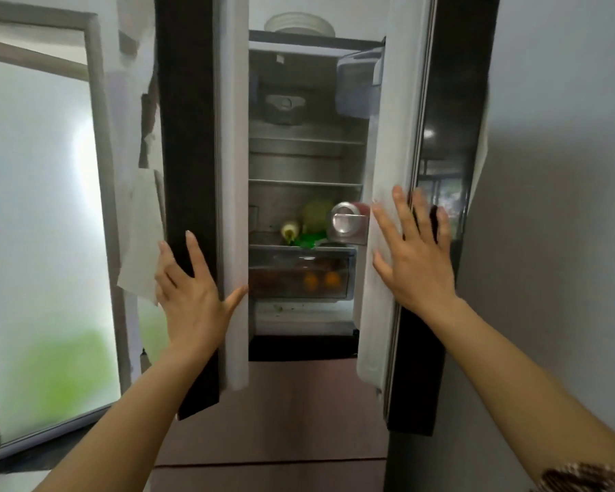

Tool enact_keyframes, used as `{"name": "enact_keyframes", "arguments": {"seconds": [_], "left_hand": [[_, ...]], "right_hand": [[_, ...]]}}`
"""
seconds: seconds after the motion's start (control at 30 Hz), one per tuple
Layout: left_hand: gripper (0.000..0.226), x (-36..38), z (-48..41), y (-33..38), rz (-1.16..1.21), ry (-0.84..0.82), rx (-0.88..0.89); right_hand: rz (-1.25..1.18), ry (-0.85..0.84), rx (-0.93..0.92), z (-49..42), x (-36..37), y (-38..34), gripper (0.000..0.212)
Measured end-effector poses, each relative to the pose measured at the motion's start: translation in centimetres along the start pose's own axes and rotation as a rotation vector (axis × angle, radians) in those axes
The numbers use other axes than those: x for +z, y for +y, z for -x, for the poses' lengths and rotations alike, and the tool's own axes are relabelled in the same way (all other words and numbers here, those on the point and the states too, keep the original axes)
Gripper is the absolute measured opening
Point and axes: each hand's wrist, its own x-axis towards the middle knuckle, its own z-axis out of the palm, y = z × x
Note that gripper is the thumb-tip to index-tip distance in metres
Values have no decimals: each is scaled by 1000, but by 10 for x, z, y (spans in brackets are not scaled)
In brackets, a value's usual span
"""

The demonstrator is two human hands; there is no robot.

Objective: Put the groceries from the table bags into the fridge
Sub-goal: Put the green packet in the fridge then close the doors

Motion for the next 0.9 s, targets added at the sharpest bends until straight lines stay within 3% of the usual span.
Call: {"name": "enact_keyframes", "arguments": {"seconds": [0.13, 0.2, 0.27, 0.43, 0.77, 0.9], "left_hand": [[115, 27, -4, 7, -46, -92, 136], [115, 42, -8, 7, -92, -130, 221], [119, 58, -14, 9, -143, -193, 273], [110, 101, -35, 24, -152, -358, 180], [101, 151, -59, 16, -270, -336, 344], [102, 154, -65, 4, -278, -345, 414]], "right_hand": [[-339, 36, 475, 4, -5, 11, 111], [-537, 25, 543, 6, -4, 12, 117], [-577, 37, 490, 8, -2, 11, 117], [-588, 33, 401, 5, 9, 3, 117], [-616, 139, 228, -17, 53, -47, 108], [-624, 90, 190, -30, 77, -81, 102]]}}
